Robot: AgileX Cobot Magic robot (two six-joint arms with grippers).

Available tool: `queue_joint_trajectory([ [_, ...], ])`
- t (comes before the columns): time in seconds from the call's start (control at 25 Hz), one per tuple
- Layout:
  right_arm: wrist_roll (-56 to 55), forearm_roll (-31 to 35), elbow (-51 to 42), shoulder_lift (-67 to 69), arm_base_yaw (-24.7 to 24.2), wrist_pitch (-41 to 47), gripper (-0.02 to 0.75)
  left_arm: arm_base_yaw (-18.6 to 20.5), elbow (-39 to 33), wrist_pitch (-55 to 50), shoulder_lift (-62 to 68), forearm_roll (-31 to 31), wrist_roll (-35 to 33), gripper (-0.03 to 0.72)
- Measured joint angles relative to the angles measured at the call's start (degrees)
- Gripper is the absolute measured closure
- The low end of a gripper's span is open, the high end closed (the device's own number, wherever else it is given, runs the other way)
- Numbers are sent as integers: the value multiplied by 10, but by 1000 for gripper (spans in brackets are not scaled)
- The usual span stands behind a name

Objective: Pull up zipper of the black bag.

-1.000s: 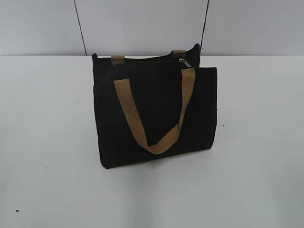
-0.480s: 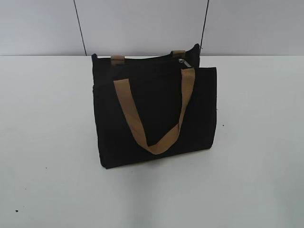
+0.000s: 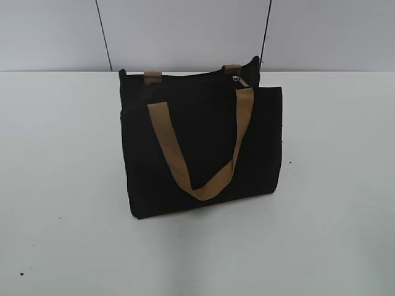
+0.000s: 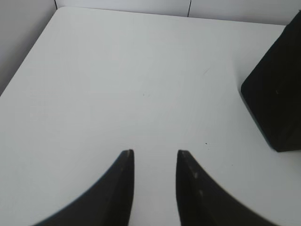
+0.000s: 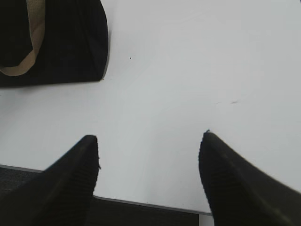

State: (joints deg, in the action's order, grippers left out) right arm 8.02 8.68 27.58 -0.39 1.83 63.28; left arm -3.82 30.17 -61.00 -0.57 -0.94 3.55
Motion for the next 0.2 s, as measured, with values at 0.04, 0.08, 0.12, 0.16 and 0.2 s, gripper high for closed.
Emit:
queue_joint_trajectory([
  [0.04,0,0,0,0,0,0,225,0,0,0,0,0,0,448],
  [0.08,0,0,0,0,-1,0,226,0,0,0,0,0,0,448],
  [0.12,0,0,0,0,-1,0,226,0,0,0,0,0,0,448],
  [0.16,0,0,0,0,-1,0,226,0,0,0,0,0,0,448],
  [0.2,0,0,0,0,-1,0,226,0,0,0,0,0,0,448],
])
